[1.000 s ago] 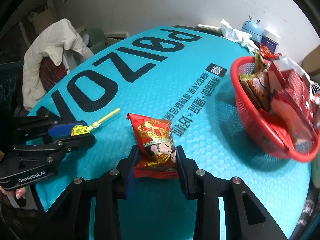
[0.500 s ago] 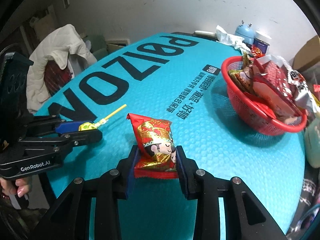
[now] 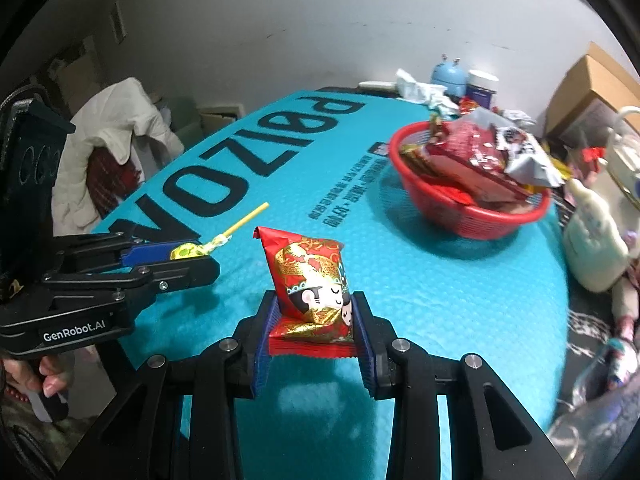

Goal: Organize snacks
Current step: 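Lift the lollipop and red-gold packet and carry them over the red basket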

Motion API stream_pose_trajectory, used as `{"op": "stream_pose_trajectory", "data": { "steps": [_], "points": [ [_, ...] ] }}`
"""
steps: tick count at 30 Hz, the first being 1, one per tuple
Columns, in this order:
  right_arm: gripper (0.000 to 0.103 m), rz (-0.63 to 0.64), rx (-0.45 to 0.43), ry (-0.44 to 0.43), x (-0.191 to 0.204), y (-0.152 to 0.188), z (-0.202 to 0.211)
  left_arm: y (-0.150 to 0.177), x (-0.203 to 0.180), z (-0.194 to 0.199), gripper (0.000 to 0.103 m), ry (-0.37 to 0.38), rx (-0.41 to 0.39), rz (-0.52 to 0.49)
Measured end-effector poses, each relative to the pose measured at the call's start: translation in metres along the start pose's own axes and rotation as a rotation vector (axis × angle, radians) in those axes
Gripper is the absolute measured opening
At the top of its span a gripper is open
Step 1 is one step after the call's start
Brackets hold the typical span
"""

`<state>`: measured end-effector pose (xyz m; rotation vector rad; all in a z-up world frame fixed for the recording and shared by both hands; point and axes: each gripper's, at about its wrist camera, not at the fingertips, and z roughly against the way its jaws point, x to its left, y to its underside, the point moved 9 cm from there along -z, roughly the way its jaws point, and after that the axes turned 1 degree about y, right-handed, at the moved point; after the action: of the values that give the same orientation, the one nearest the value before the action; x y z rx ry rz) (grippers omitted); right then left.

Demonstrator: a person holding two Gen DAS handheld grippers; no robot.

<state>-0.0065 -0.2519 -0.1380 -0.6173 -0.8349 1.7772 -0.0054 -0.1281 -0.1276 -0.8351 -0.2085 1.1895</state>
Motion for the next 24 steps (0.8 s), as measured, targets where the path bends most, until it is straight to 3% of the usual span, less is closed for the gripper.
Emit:
{"op": "stream_pose_trajectory", "data": {
  "steps": [10, 24],
  "points": [
    [0.035, -0.065, -0.073, 0.08, -0.029, -0.008, 0.036, -0.033, -0.047, 0.001, 0.024, 0.097, -0.042, -0.078],
    [0.035, -0.105, -0.151, 0.159, -0.076, -0.053, 0.063, -0.101, -0.083, 0.002, 0.025, 0.133, -0.13, -0.17]
  ]
}}
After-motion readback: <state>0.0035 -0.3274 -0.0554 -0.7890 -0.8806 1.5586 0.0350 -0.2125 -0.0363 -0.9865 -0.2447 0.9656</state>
